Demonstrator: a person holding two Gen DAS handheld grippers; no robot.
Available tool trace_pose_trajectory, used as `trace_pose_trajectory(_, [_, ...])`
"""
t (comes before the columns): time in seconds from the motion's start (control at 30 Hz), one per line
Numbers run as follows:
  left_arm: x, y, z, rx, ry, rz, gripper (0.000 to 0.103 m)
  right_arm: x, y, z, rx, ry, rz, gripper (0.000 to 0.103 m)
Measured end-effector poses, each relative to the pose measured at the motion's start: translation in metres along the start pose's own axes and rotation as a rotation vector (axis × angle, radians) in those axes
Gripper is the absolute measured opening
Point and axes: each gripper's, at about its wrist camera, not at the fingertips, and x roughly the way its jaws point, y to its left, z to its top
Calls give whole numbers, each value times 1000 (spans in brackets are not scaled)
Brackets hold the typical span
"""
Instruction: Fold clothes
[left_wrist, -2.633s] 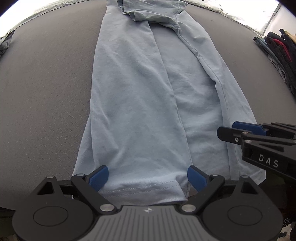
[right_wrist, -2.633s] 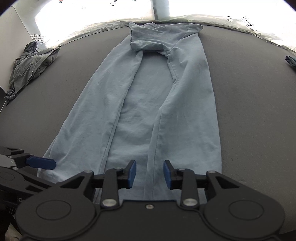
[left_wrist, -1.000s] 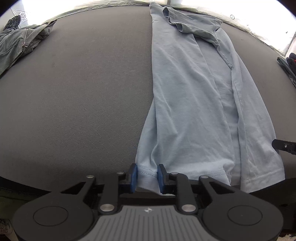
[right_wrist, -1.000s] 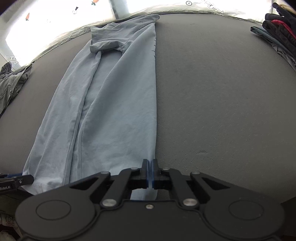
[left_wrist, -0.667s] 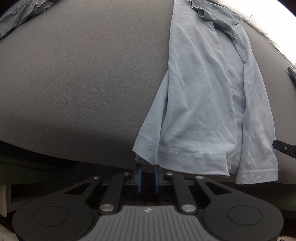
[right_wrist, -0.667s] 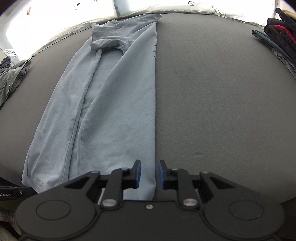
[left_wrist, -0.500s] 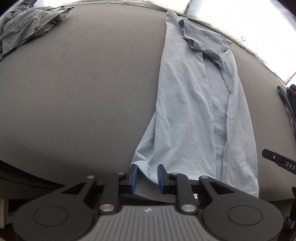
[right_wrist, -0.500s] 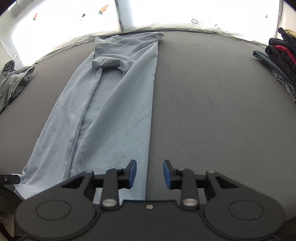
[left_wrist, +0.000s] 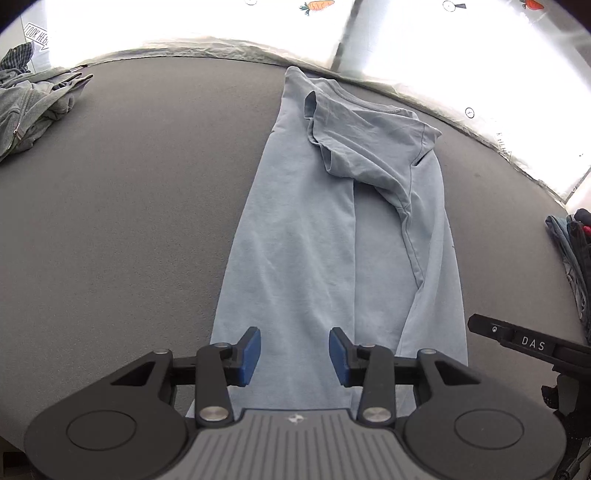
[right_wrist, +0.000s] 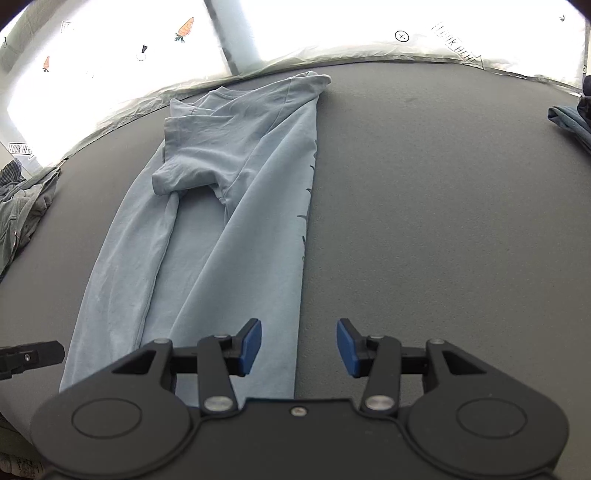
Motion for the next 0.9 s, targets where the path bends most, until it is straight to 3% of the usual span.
trace_pose_trajectory(0.17, [40, -10, 50, 27, 31, -46, 51, 31, 9, 31, -38, 41, -26, 51])
trace_pose_trajectory(0.3, [73, -21, 93, 70, 28, -81, 61, 56, 3, 57, -12, 70, -50, 57])
trace_pose_trajectory(0.43, [101, -31, 126, 121, 46, -81, 61, 74, -1, 80, 68, 86, -71, 73])
trace_pose_trajectory(0.53, [118, -35, 138, 134, 58, -95, 66, 84, 0, 93, 80, 106, -120, 76])
trace_pose_trajectory(0.67, [138, -37, 144, 127, 59, -113, 66, 97, -6, 101, 99, 124, -139, 101])
trace_pose_trajectory(0.9, [145, -25, 157, 19, 14, -197, 66, 106, 5, 104, 85, 150, -190, 103])
